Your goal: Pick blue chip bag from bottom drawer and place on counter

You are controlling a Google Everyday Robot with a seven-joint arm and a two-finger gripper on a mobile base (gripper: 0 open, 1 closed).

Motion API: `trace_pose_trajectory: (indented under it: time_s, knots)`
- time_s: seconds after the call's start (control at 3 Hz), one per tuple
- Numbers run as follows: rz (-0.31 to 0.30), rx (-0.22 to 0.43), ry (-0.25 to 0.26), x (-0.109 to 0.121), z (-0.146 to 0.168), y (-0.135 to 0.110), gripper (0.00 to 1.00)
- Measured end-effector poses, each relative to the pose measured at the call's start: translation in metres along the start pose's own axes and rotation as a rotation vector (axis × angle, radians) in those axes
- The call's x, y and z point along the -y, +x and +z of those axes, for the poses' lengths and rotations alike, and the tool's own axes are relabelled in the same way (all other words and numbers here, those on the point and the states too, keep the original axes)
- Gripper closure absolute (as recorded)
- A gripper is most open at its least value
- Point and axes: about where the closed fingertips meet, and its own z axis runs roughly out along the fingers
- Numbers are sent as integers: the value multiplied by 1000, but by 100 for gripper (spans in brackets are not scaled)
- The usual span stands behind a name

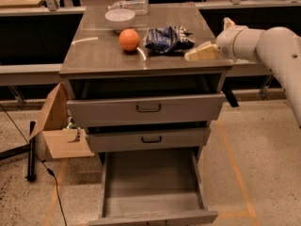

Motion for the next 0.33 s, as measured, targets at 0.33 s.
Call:
trace_pose_trajectory:
  time_s: [0.33]
  knots:
    - [43,-12,28,-11,-15,16,0]
